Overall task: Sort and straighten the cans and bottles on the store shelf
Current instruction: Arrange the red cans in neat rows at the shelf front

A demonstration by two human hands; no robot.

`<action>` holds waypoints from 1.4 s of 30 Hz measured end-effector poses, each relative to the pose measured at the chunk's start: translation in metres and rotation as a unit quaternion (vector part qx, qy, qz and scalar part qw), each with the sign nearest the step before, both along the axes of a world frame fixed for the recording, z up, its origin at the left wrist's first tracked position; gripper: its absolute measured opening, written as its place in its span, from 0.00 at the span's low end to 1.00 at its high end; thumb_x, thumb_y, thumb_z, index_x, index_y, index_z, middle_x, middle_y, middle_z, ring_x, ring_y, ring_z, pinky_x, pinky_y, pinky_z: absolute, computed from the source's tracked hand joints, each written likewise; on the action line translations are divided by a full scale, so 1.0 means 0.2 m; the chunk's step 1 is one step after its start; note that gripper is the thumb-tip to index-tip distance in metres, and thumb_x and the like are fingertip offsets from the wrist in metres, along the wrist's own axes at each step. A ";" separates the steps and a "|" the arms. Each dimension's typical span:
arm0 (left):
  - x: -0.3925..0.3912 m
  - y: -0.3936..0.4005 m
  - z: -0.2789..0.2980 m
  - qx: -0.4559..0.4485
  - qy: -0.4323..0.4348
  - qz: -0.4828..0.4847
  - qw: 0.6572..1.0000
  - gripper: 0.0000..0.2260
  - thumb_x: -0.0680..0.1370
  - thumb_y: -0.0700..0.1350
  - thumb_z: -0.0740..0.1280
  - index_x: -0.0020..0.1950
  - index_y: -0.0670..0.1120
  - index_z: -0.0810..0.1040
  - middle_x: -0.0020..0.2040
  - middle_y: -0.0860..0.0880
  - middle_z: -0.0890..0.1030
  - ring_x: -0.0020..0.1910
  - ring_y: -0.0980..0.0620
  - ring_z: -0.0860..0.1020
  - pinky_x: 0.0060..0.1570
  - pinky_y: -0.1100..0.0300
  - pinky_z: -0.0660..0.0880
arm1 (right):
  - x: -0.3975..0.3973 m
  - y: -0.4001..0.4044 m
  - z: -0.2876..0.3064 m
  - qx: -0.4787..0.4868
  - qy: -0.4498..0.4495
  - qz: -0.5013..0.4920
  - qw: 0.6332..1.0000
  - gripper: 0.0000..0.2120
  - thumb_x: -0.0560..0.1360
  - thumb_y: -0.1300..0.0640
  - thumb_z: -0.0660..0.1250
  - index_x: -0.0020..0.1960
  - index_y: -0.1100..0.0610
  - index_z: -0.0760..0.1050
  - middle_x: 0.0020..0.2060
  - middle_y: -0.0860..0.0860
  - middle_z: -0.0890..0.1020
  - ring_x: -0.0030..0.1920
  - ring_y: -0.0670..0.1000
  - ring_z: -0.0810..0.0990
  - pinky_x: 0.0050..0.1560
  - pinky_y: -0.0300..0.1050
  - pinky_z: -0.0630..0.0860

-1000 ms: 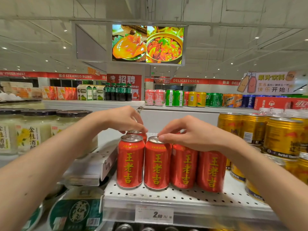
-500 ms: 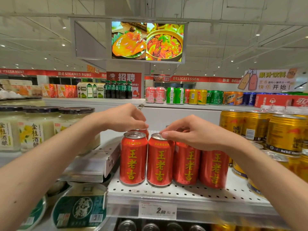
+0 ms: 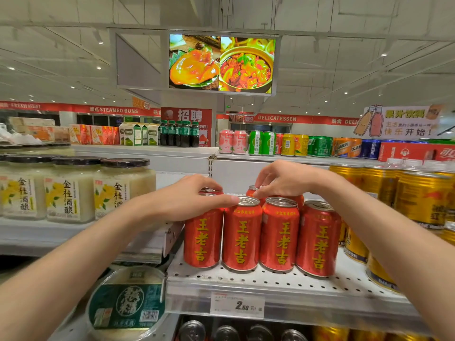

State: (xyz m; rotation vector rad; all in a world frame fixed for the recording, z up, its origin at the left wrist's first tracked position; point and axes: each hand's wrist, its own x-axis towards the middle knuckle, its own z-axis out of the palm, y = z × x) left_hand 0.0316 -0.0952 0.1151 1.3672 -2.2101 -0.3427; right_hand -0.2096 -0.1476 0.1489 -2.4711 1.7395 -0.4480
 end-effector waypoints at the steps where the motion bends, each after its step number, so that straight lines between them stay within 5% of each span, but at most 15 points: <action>1: 0.00 0.00 -0.01 -0.002 0.005 0.000 1.000 0.38 0.66 0.73 0.62 0.69 0.51 0.76 0.66 0.54 0.76 0.61 0.57 0.75 0.52 0.62 0.71 | 0.00 -0.01 0.00 -0.001 -0.005 0.002 1.000 0.15 0.73 0.43 0.75 0.55 0.50 0.81 0.48 0.45 0.85 0.49 0.49 0.83 0.49 0.46 0.79; 21: 0.00 0.01 -0.03 -0.025 0.008 0.004 1.000 0.34 0.70 0.71 0.63 0.69 0.52 0.76 0.66 0.52 0.76 0.62 0.56 0.75 0.60 0.57 0.75 | 0.05 -0.04 0.01 0.065 -0.131 0.112 0.983 0.10 0.76 0.52 0.74 0.57 0.50 0.84 0.52 0.45 0.87 0.54 0.46 0.85 0.63 0.50 0.79; 24: 0.00 0.02 -0.02 -0.033 -0.006 0.003 0.999 0.37 0.69 0.73 0.61 0.72 0.53 0.73 0.69 0.54 0.73 0.63 0.57 0.71 0.60 0.58 0.71 | -0.02 0.00 0.05 0.015 -0.166 0.082 0.983 0.10 0.78 0.53 0.71 0.59 0.50 0.83 0.55 0.45 0.86 0.57 0.46 0.83 0.64 0.50 0.78; 27: -0.02 0.01 0.00 -0.043 -0.022 0.002 0.999 0.35 0.69 0.73 0.59 0.72 0.57 0.72 0.72 0.56 0.71 0.68 0.57 0.68 0.63 0.57 0.67 | -0.13 0.04 0.08 -0.047 -0.107 0.010 0.993 0.12 0.79 0.50 0.70 0.61 0.51 0.82 0.58 0.47 0.84 0.58 0.48 0.81 0.68 0.52 0.74; 32: -0.11 -0.03 0.03 -0.030 -0.049 -0.025 0.998 0.26 0.76 0.68 0.60 0.71 0.57 0.73 0.71 0.56 0.74 0.66 0.55 0.73 0.63 0.55 0.70 | -0.25 0.04 -0.01 0.021 -0.016 -0.061 0.998 0.22 0.76 0.42 0.71 0.67 0.50 0.78 0.63 0.48 0.82 0.60 0.51 0.80 0.57 0.45 0.76; 36: -0.13 -0.05 0.03 -0.012 -0.054 -0.027 0.998 0.22 0.78 0.66 0.62 0.68 0.58 0.76 0.65 0.55 0.78 0.62 0.54 0.76 0.64 0.52 0.73 | -0.26 0.03 -0.04 0.022 -0.061 -0.062 0.996 0.22 0.75 0.47 0.73 0.68 0.49 0.78 0.65 0.51 0.81 0.61 0.53 0.80 0.53 0.45 0.75; 42: -0.12 -0.05 0.01 -0.025 -0.048 -0.031 0.998 0.23 0.78 0.66 0.62 0.67 0.56 0.78 0.62 0.55 0.80 0.59 0.54 0.78 0.64 0.52 0.73 | -0.24 -0.03 -0.04 0.070 -0.148 -0.022 0.986 0.18 0.75 0.53 0.76 0.64 0.48 0.80 0.60 0.50 0.84 0.58 0.51 0.83 0.60 0.54 0.81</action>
